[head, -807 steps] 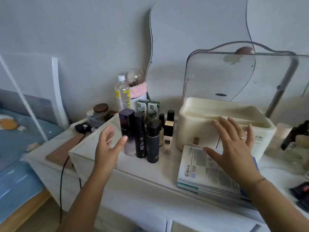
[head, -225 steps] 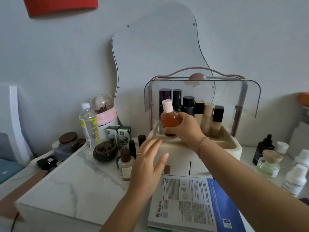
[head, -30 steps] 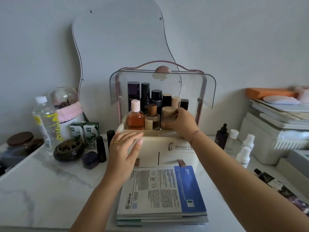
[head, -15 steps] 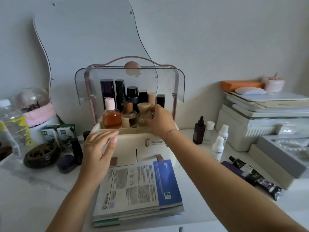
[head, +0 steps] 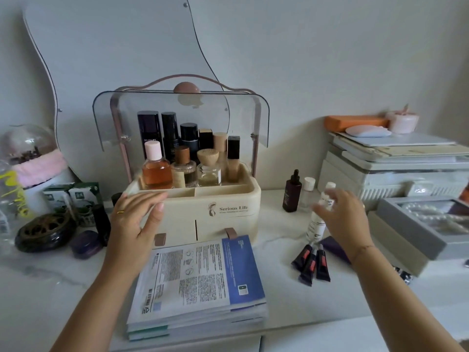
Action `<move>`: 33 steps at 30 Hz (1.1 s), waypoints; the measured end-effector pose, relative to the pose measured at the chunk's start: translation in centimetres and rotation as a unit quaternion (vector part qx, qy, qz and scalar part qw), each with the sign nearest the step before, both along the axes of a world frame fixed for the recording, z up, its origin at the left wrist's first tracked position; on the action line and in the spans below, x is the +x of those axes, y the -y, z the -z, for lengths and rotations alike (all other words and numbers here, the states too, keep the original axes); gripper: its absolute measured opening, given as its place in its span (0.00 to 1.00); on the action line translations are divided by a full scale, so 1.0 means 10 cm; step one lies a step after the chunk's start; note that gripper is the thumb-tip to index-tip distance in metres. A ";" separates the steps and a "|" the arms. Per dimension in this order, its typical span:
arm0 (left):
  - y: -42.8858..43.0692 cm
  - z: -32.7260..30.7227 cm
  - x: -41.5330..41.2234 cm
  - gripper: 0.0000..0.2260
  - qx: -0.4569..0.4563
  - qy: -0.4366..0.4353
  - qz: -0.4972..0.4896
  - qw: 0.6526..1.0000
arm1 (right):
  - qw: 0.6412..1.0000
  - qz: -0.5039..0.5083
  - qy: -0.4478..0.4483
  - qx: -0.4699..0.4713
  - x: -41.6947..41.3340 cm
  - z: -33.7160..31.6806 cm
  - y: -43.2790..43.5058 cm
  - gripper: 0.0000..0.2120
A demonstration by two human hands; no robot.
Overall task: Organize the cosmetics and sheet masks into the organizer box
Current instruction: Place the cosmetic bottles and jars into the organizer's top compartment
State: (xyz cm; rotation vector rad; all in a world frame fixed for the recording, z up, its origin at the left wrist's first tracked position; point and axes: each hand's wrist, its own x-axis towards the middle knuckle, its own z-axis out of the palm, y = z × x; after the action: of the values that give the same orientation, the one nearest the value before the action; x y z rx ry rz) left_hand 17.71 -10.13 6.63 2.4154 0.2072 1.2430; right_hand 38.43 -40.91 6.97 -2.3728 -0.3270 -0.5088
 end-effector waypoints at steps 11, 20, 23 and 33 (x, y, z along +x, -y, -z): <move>0.02 0.00 -0.01 0.20 -0.004 0.004 -0.007 1.000 | 0.996 -0.048 0.057 0.053 -0.13 -0.05 -0.14 0.10; 0.03 -0.01 0.00 0.18 -0.011 0.018 0.004 1.000 | 0.950 -0.151 0.192 0.194 -0.76 -0.80 -0.57 0.09; 0.04 -0.03 -0.01 0.18 -0.015 0.019 0.009 1.000 | 0.943 -0.210 0.165 0.199 -0.78 -0.88 -0.90 0.08; 0.02 0.00 0.00 0.17 -0.025 0.037 0.015 0.999 | 0.920 -0.169 0.256 0.242 -0.91 -0.45 -1.16 0.10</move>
State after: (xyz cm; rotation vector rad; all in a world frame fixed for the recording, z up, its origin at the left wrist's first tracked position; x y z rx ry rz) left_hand 17.70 -10.29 6.58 2.3171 0.1773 1.2954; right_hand 29.35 -29.34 11.51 -1.6332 -0.7372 -0.9193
